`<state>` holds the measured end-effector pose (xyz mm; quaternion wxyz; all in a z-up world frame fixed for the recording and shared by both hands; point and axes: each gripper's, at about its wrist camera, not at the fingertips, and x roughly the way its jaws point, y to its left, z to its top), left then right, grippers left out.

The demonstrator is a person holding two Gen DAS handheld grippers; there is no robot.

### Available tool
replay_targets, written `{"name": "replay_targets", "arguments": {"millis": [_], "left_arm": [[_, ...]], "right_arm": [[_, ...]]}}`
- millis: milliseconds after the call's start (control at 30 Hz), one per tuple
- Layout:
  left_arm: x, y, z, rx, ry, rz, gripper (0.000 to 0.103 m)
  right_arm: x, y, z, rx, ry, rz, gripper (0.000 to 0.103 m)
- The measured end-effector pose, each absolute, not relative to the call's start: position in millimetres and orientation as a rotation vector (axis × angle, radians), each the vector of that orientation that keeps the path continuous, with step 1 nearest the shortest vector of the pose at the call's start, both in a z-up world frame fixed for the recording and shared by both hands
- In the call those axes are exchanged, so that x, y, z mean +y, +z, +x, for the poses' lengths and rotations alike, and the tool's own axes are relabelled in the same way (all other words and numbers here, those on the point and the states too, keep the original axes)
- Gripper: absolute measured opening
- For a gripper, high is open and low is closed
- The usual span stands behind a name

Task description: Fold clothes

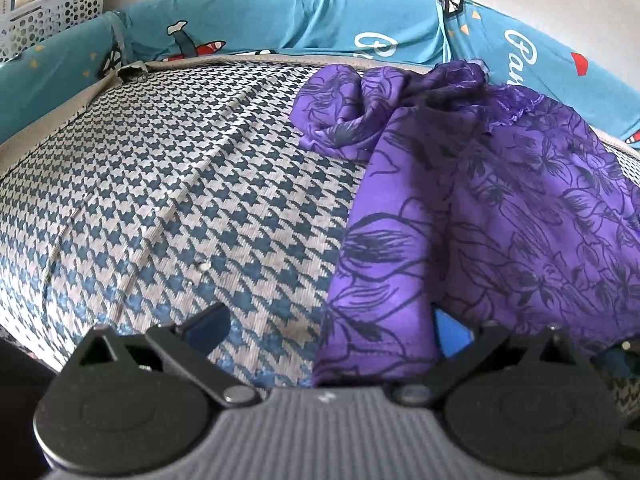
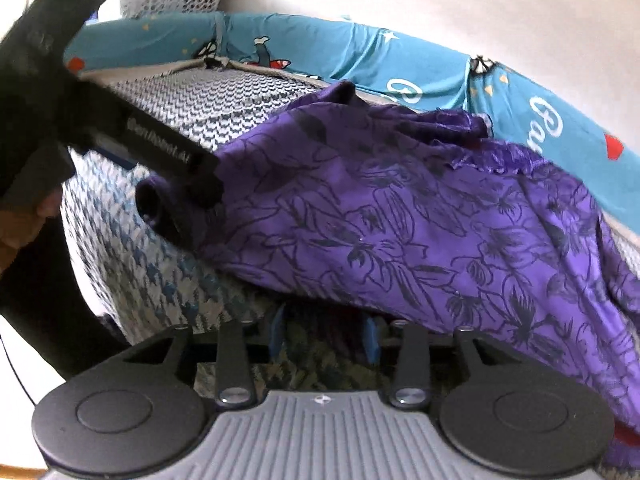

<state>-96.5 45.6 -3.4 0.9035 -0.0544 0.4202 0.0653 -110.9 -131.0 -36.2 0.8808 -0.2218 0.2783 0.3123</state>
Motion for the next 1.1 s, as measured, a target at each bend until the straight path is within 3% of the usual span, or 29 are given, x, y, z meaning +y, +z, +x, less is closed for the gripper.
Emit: {"name": "replay_targets", "arguments": {"millis": [67, 133, 200, 567, 1100], "left_arm": [[45.4, -4.2, -96.4, 0.868, 0.139, -0.108, 0.103], [45.5, -5.0, -96.1, 0.871, 0.144, -0.108, 0.103], [46.0, -5.4, -96.6, 0.869, 0.152, -0.108, 0.103], [44.6, -0.2, -104.4, 0.812, 0.250, -0.045, 0.103], [49.1, -12.4, -101.2, 0.872, 0.335, -0.037, 0.103]], "right_arm": [[-128.0, -38.9, -111.9, 0.562, 0.643, -0.484, 0.029], [-129.8, -36.9, -109.5, 0.558, 0.620, -0.482, 0.009], [-132.7, -33.6, -107.8, 0.568, 0.619, -0.465, 0.006], [-143.1, -24.8, -129.3, 0.631, 0.756, -0.446, 0.006], [-149.1, -24.1, -137.1, 0.679, 0.798, -0.429, 0.009]]}}
